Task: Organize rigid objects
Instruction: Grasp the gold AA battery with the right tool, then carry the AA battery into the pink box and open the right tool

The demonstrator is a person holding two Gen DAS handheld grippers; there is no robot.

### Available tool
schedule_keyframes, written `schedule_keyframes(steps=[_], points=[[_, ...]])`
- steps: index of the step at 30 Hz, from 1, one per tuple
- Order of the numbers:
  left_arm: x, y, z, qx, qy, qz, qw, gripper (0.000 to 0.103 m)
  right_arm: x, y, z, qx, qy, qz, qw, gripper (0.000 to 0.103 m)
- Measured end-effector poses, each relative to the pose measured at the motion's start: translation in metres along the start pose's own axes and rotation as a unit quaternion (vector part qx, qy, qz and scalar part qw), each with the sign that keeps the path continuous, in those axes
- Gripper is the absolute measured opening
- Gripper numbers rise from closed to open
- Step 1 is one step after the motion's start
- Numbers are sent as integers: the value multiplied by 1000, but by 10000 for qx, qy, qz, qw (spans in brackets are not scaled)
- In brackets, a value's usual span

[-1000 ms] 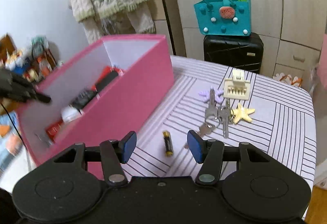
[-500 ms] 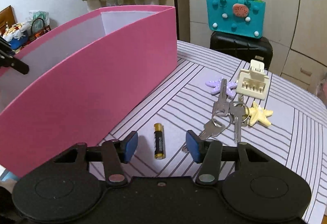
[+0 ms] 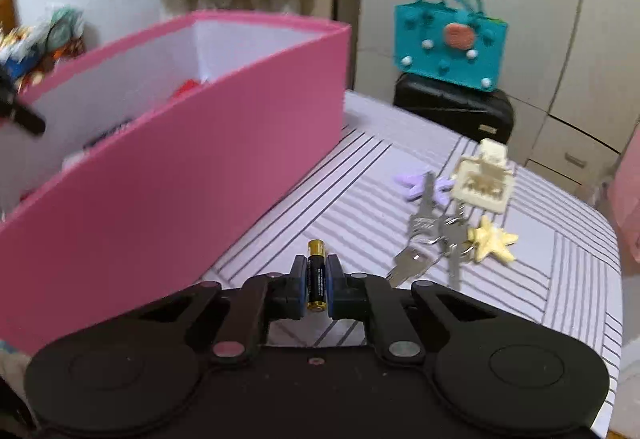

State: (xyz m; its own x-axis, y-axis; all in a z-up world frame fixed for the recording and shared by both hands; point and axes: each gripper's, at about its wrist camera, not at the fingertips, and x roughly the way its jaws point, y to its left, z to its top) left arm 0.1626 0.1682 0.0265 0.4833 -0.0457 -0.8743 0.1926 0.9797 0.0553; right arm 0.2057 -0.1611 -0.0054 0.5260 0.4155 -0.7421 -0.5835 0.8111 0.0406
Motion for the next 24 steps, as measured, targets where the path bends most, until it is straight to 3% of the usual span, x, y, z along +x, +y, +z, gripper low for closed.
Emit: schedule_keyframes(steps=[8, 13, 18, 24], points=[[0, 3, -2, 27, -48, -69, 10000, 11, -37, -2, 33, 453, -528, -44, 9976, 11], [-1, 6, 0, -42, -20, -133, 9999, 11, -59, -1, 72, 779, -809, 240, 9934, 11], [0, 7, 0, 26, -18, -167, 9999, 11, -57, 15, 110, 644, -653, 751, 9929, 11], [-1, 7, 0, 89, -38, -189, 9998, 11, -19, 41, 137, 458, -114, 1109, 9927, 11]])
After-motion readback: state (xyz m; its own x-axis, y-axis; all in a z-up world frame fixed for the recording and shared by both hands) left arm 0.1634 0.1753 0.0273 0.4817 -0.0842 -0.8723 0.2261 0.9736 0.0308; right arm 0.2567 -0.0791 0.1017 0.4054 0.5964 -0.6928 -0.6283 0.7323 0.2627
